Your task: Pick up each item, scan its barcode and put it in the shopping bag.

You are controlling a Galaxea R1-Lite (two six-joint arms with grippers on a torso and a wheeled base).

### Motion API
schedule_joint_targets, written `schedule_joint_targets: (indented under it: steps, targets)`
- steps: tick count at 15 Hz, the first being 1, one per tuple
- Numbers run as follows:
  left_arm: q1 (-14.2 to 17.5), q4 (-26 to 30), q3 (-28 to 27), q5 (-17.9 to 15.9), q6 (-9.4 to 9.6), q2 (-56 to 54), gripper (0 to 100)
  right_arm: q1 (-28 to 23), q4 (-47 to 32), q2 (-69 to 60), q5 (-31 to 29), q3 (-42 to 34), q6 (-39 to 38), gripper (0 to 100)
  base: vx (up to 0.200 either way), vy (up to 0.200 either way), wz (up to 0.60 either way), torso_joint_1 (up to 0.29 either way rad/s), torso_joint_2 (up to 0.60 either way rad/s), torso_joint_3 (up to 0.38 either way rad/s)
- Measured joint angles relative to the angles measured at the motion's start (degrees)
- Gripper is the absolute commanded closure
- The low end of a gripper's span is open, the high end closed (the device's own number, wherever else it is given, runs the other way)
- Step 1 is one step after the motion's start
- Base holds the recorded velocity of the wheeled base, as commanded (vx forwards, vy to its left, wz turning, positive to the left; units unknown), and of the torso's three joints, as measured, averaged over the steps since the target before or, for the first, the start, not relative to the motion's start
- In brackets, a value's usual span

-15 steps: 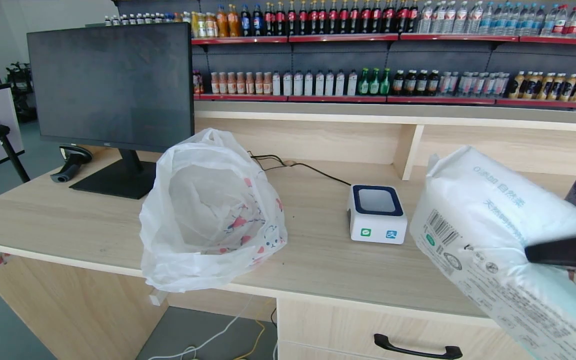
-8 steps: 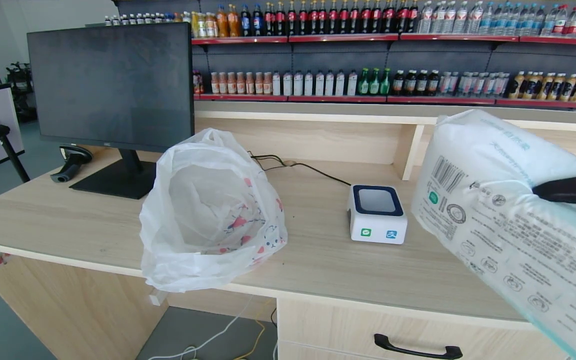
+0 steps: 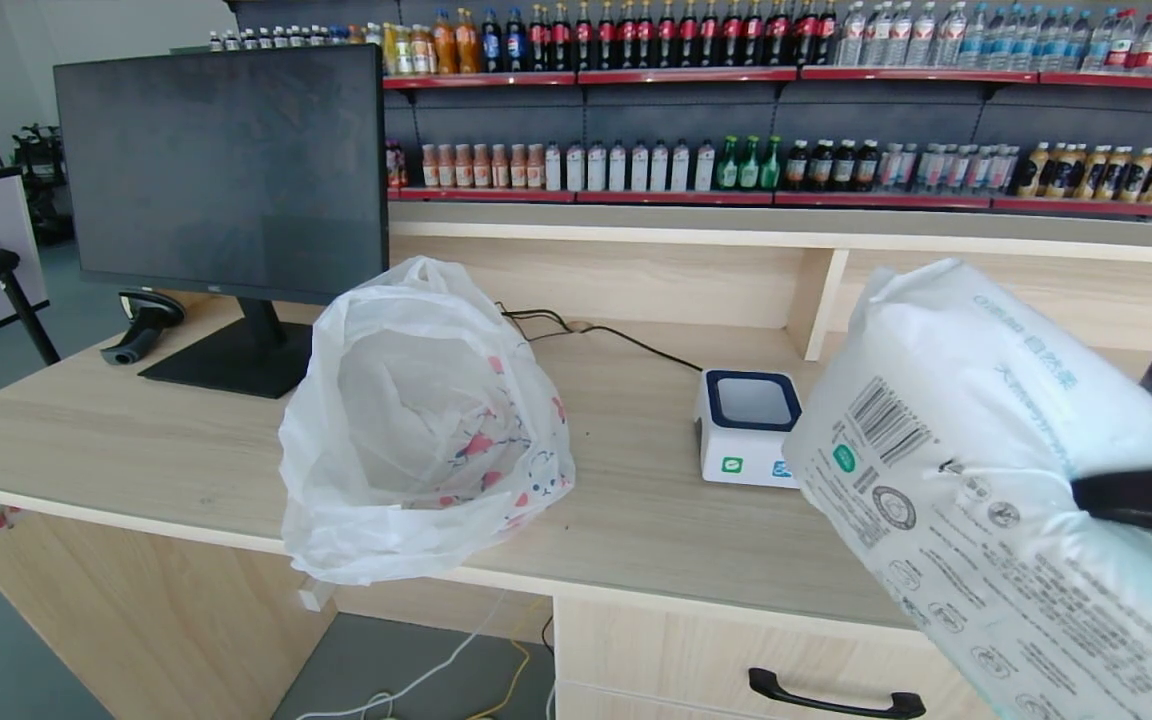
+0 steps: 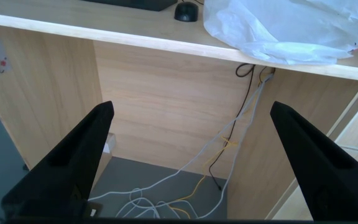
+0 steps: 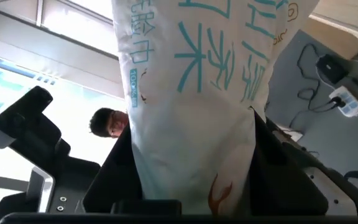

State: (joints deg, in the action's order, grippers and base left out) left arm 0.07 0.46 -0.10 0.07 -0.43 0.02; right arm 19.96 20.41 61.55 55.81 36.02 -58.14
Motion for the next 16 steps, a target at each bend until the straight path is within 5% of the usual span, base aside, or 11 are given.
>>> schedule_joint_targets:
  steps: [6, 10, 16]
  targets:
    - [0.0, 0.1, 0.0, 0.0, 0.00, 0.0, 0, 2.9, 20.8, -3.4, 1.7, -5.4, -23.1, 100, 0.000, 0.000, 0.00, 0.000, 0.00, 0.000]
    - [0.0, 0.0, 0.0, 0.0, 0.00, 0.0, 0, 3.3, 36.0, -2.2, 2.5, -11.4, -28.6, 100, 0.000, 0.000, 0.00, 0.000, 0.00, 0.000]
    - [0.0, 0.0, 0.0, 0.0, 0.00, 0.0, 0, 4.7, 38.7, 1.4, 4.9, -13.3, -29.6, 100, 0.000, 0.000, 0.00, 0.000, 0.00, 0.000]
